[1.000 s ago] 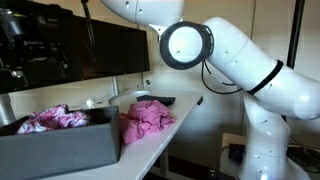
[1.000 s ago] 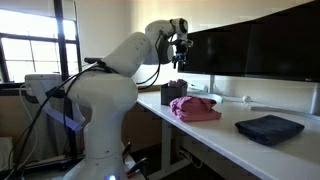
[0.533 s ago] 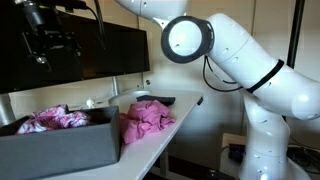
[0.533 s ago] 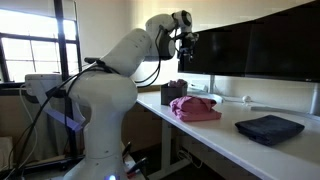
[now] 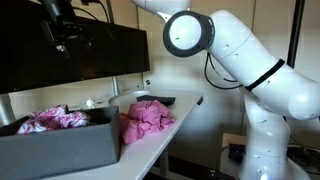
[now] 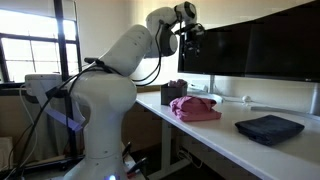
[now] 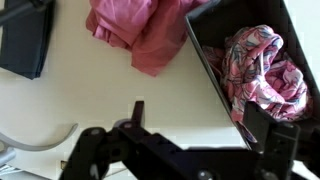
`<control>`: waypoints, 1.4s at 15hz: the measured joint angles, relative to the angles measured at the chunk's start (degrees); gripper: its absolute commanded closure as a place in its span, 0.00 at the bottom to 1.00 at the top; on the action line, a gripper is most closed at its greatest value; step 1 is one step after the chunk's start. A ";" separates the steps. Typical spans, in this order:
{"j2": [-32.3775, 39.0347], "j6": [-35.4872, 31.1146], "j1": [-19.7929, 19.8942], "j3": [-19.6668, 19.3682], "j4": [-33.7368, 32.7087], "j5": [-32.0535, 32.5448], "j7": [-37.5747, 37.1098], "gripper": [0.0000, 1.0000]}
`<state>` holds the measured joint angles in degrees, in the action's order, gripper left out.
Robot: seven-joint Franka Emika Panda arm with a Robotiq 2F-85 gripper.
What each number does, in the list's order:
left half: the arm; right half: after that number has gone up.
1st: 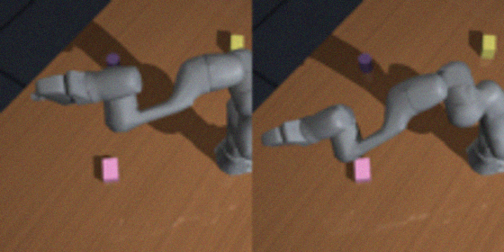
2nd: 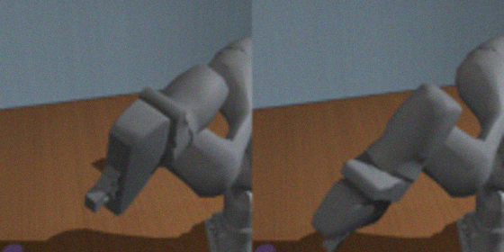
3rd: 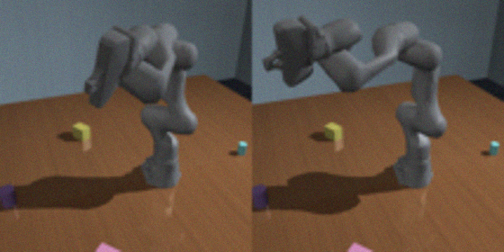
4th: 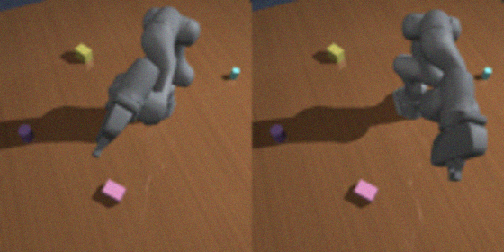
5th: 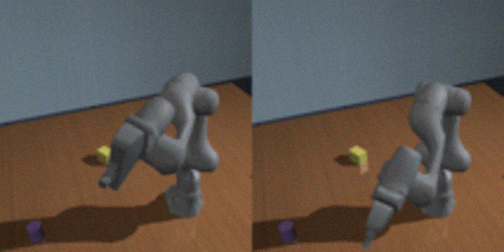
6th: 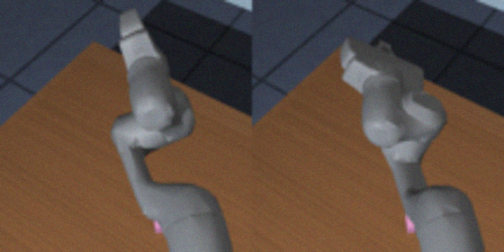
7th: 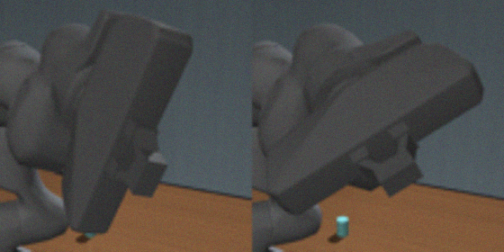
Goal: Pick up one cloth and put it in the box
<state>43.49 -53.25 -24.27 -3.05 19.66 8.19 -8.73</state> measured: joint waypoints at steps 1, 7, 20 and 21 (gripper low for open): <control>-0.35 0.53 0.41 0.01 0.00 0.00 0.47 0.00; -2.25 5.07 1.99 0.63 0.01 -0.03 1.87 0.00; -7.04 8.49 5.13 -0.91 0.01 0.41 1.51 0.00; -7.38 8.52 5.49 -1.04 0.01 0.43 1.51 0.00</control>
<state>36.11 -44.74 -18.78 -4.08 19.68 8.61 -7.21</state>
